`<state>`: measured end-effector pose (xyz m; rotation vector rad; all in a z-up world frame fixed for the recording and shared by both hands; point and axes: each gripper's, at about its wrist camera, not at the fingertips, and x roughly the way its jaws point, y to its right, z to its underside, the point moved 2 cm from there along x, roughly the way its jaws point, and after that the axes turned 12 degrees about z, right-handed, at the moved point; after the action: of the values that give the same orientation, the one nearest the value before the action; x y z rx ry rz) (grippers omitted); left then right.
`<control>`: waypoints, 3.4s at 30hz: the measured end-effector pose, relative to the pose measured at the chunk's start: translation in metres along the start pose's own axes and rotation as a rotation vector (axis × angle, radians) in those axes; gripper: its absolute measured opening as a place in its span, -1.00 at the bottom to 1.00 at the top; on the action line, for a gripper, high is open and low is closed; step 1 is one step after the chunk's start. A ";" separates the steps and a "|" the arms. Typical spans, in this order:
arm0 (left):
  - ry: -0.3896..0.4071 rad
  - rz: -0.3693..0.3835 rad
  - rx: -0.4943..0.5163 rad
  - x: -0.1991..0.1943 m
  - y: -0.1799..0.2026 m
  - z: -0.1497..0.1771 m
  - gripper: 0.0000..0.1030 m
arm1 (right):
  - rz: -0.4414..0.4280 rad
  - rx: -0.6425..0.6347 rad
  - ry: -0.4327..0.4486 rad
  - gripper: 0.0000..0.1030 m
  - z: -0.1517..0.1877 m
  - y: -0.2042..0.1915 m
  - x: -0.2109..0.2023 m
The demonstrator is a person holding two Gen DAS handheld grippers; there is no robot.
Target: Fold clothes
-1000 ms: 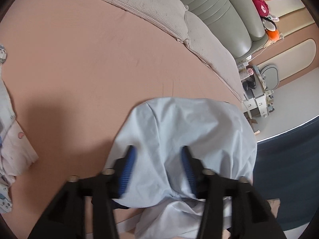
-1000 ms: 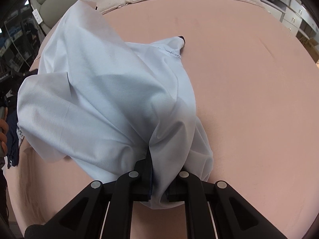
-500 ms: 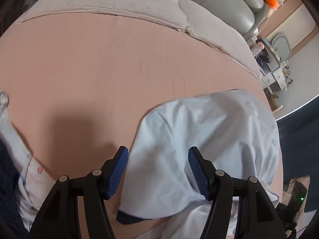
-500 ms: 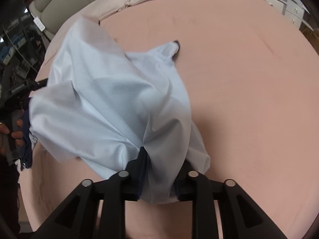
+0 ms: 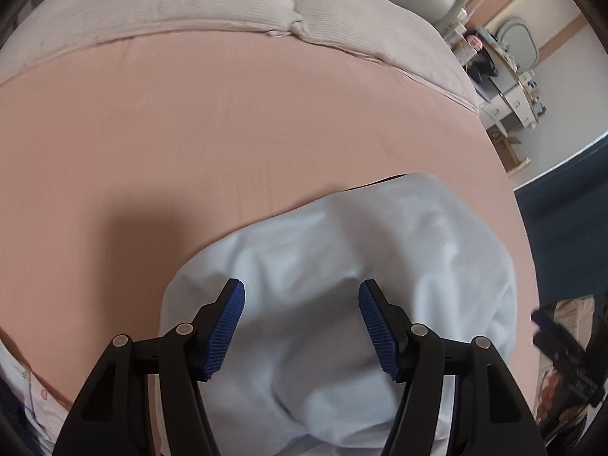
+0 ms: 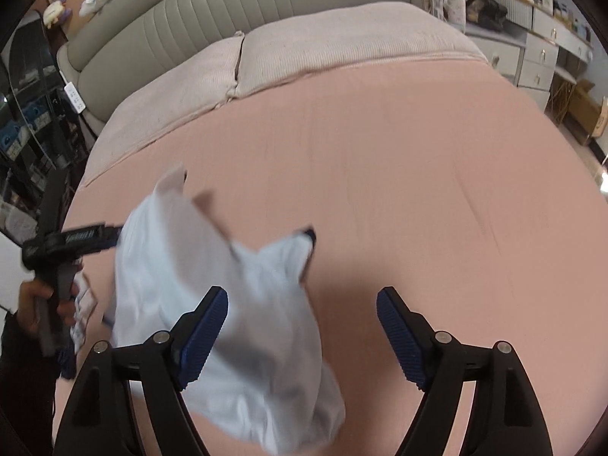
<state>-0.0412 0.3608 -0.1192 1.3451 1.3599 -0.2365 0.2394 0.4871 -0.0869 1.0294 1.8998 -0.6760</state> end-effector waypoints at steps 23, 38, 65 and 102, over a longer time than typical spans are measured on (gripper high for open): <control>-0.044 0.069 -0.057 -0.001 0.014 -0.013 0.18 | -0.211 -0.218 -0.020 0.00 -0.029 -0.145 0.057; -0.035 0.116 -0.087 -0.010 0.000 -0.012 0.18 | -0.229 -0.265 0.024 -0.67 0.009 -0.156 0.030; -0.157 0.246 0.129 -0.001 0.012 0.016 0.18 | -0.280 -0.461 -0.047 -0.67 0.100 -0.180 0.011; -0.152 0.128 0.024 -0.032 -0.035 0.101 0.18 | -0.069 -0.471 -0.033 -0.31 0.035 -0.224 0.021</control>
<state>-0.0235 0.2542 -0.1464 1.3994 1.1432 -0.2643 0.0567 0.3531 -0.1089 0.6509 1.9443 -0.2560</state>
